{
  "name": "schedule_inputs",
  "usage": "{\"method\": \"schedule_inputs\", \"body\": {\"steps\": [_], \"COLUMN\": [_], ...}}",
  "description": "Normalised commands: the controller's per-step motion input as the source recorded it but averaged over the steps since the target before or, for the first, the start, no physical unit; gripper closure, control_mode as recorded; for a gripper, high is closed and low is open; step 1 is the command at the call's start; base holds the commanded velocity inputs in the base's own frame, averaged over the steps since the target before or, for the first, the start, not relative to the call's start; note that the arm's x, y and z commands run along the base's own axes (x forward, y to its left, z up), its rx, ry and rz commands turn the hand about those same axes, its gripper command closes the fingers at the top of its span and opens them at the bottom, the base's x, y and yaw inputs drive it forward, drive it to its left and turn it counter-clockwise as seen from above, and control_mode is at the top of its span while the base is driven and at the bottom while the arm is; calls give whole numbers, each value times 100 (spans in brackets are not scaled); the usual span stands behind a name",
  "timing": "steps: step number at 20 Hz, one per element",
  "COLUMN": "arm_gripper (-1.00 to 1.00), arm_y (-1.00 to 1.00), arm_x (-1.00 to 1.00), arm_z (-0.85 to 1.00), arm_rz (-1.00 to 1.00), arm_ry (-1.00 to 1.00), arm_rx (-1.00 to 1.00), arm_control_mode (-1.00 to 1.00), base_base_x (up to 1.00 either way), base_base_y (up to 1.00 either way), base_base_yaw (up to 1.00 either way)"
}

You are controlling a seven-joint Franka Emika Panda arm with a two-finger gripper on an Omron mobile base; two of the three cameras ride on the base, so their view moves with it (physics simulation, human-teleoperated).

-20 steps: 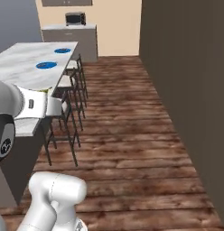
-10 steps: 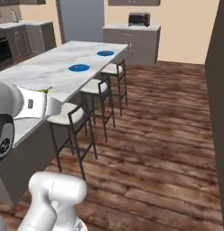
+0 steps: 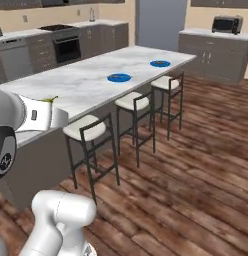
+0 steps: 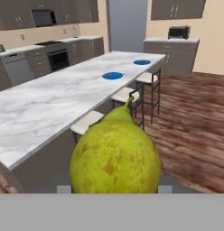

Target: Pick up the banana and pear from the fridge and place one fruit on each plate on the dining counter.

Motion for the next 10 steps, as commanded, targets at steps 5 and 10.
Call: {"method": "schedule_inputs", "body": {"steps": [5,10], "arm_gripper": [100,100], "arm_y": [0,0], "arm_x": [0,0], "arm_z": [0,0], "arm_rz": [0,0], "arm_ry": [0,0], "arm_rx": [0,0], "arm_control_mode": [100,100], "base_base_x": [43,44], "base_base_y": [-90,-99], "base_base_yaw": [60,54]}}
